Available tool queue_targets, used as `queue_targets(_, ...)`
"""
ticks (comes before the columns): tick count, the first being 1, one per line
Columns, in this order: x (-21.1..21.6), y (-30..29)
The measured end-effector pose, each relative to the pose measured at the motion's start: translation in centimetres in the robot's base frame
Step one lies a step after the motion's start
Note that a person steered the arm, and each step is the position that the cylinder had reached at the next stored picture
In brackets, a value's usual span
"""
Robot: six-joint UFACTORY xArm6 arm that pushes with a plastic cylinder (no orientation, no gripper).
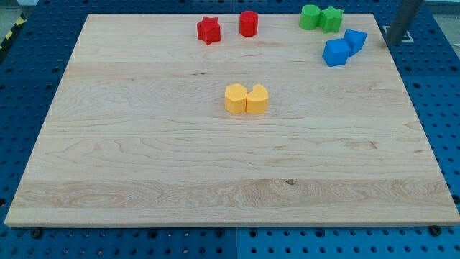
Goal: Move the blue cube closer to the yellow hexagon
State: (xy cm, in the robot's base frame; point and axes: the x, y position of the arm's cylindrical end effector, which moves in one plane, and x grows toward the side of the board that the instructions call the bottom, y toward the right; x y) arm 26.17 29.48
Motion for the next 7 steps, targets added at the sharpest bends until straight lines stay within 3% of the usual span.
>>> queue_targets(2, -0.6, -8.2)
queue_targets(4, 3.8, -8.1)
queue_targets(7, 5.4, -12.3)
